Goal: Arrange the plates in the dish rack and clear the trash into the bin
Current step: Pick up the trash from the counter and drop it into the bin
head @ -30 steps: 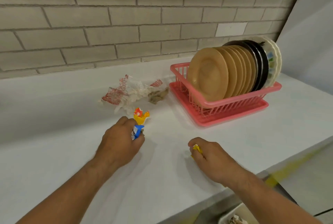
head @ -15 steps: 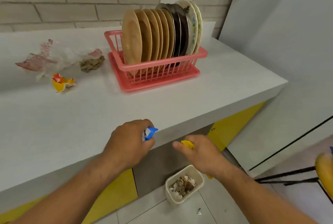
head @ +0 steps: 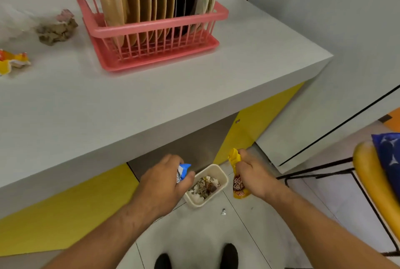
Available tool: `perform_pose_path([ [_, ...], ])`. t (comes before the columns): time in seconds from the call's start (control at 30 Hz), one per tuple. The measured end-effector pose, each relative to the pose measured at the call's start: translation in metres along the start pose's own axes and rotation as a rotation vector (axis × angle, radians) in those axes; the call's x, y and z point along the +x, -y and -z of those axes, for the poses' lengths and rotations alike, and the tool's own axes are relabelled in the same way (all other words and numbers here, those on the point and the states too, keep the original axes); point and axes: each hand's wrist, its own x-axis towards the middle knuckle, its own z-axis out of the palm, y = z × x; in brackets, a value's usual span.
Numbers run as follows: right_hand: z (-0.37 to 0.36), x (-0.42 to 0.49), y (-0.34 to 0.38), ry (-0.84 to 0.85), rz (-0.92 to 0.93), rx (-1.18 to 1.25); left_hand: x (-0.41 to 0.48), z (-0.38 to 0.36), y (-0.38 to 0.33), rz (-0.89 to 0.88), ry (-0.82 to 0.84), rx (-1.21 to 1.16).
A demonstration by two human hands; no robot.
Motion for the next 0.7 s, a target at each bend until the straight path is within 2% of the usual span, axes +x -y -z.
perform_pose_path([
  [0.2, -0.013, 0.039, -0.089, 0.226, -0.062, -0.009, -0.003, -0.084, 0.009, 0.092, 0.022, 0.006],
  [0.33, -0.043, 0.067, -0.184, 0.314, -0.159, -0.177, -0.002, -0.173, 0.028, 0.24, 0.129, -0.01],
  [0.4, -0.057, 0.091, -0.224, 0.313, -0.184, -0.232, 0.004, -0.218, 0.044, 0.311, 0.166, -0.01],
  [0.53, -0.091, 0.156, -0.282, 0.253, -0.142, -0.137, 0.028, -0.301, 0.086, 0.341, 0.22, -0.026],
  [0.6, -0.11, 0.198, -0.311, 0.16, -0.069, -0.164, 0.045, -0.337, 0.107, 0.351, 0.191, -0.037],
  [0.7, -0.135, 0.265, -0.339, 0.015, 0.106, -0.362, 0.066, -0.382, 0.136, 0.314, 0.096, -0.038],
])
